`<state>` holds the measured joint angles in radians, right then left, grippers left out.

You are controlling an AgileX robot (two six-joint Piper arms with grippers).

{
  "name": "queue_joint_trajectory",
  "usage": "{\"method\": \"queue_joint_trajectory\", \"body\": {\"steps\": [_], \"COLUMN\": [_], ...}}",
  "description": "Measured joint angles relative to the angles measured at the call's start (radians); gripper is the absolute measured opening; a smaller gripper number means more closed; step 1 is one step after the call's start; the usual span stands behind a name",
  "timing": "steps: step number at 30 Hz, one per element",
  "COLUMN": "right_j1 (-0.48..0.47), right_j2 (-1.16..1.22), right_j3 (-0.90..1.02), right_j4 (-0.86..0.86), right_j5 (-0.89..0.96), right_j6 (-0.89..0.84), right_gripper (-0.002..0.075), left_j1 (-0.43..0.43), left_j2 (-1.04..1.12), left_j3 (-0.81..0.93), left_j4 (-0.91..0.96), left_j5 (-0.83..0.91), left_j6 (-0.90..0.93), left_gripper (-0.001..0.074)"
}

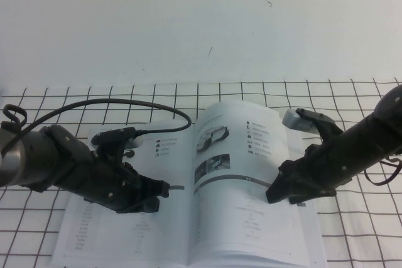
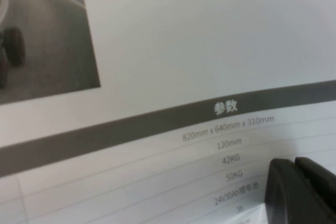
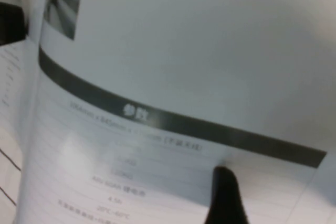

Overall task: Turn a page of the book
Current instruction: Open the closed book

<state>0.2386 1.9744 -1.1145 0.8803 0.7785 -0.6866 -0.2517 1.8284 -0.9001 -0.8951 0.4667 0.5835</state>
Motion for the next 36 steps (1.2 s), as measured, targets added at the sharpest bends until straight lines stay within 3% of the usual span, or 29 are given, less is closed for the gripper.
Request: {"method": "queue_joint_trajectory", "body": {"steps": [18, 27, 36], "right_j1": [0.0, 0.0, 0.001], "right_j2": [0.002, 0.002, 0.002], "right_j3": [0.0, 0.0, 0.0], "right_j4": [0.302, 0.468, 0.508], "right_j5": [0.014, 0.186, 0.308], "right_j6": [-0.198, -0.361, -0.418], "right_gripper": [0.0447, 0.0447, 0.0447], "left_j1": [0.0, 0.0, 0.0], "left_j2": [0.0, 0.0, -0.009], "left_j3": [0.0, 0.0, 0.0], "left_j4": [0.0, 0.0, 0.009], "left_j5": [0.0, 0.0, -0.002], "left_j6": [0.0, -0.002, 0.016], "left_gripper": [-0.0002, -0.0002, -0.0002]}}
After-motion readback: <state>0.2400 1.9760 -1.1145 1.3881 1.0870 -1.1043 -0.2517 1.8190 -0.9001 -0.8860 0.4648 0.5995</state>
